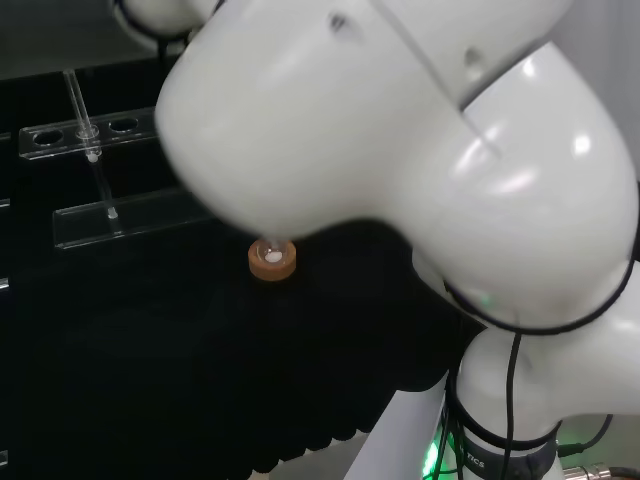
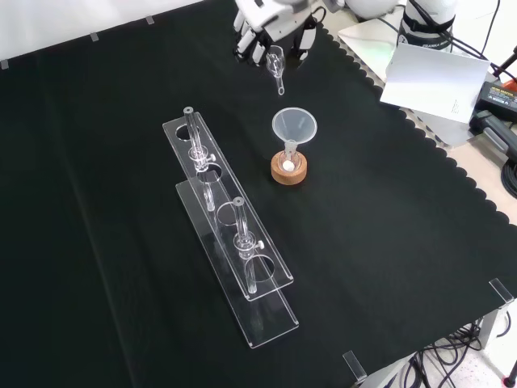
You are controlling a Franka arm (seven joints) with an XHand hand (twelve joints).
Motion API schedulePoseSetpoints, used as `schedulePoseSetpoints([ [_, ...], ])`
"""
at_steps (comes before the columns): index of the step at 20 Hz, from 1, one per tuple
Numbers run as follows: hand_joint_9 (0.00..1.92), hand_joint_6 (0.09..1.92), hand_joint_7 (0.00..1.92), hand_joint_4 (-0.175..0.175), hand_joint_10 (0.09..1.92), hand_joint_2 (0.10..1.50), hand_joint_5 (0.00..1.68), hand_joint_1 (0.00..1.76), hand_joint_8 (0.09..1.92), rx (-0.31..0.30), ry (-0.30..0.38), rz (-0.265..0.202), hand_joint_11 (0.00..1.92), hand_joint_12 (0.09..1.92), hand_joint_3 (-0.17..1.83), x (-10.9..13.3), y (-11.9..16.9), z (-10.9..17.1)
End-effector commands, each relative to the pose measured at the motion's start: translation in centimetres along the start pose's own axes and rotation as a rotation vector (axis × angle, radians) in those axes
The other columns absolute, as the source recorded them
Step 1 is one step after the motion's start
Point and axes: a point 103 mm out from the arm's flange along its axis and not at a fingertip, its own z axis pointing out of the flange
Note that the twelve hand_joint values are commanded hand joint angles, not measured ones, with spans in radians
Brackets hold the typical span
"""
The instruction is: Pour all the NaCl from the weighing funnel into the round-bottom flask.
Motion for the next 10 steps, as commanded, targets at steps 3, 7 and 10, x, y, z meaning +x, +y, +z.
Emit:
schedulePoseSetpoints([
  [3,1.15,0.59,0.72,0.175,0.12,0.64,1.32,1.14,0.62,0.023,0.290,-0.017,0.98,0.91,0.65,-2.9,0.5,0.5],
  [7,1.15,0.59,0.72,0.175,0.12,0.64,1.32,1.14,0.62,0.017,0.339,-0.013,0.98,0.91,0.65,-3.7,0.7,0.8],
  [10,1.15,0.59,0.72,0.175,0.12,0.64,1.32,1.14,0.62,0.014,0.368,-0.005,0.98,0.91,0.65,-4.3,0.8,1.0],
])
